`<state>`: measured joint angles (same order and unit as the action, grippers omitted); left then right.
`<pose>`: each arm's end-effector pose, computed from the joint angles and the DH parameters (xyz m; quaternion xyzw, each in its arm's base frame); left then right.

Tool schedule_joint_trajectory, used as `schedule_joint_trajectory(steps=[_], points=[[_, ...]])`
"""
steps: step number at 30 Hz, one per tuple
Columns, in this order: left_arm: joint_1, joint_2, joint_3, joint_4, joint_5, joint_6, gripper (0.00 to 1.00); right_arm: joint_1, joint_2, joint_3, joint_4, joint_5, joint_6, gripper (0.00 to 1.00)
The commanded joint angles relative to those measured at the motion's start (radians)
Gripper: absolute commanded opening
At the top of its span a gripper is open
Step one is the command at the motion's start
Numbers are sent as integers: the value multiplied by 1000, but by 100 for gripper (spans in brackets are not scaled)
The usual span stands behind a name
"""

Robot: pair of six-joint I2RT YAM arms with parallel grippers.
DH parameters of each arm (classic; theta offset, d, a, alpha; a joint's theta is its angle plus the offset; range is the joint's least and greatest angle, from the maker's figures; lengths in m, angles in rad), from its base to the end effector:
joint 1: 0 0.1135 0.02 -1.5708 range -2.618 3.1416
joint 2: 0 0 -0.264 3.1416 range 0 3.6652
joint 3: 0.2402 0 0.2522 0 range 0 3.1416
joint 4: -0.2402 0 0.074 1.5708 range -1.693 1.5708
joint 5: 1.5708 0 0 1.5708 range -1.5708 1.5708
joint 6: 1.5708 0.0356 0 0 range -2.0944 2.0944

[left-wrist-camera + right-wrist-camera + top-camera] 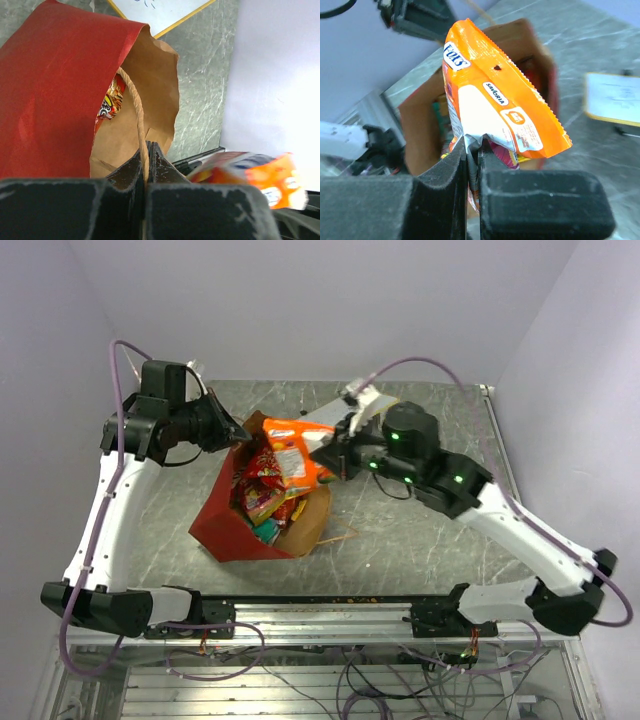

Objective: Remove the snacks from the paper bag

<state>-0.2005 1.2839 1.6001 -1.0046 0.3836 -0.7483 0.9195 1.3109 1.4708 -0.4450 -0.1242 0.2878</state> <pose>0.2346 -0.0613 0.4319 -0.1617 0.8766 -0.3448 0.2942 0.1719 0.2328 0.4361 -0.2835 0.7478 0.3805 0.4644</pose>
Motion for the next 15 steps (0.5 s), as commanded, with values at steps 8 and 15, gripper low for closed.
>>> schedule_joint_trajectory(steps=[8, 15], points=[[1, 24, 19, 46, 16, -22, 7, -42, -301, -251, -51, 961, 68, 0], [1, 48, 46, 35, 38, -9, 7, -392, -222, -332, -154, 735, 270, 0]])
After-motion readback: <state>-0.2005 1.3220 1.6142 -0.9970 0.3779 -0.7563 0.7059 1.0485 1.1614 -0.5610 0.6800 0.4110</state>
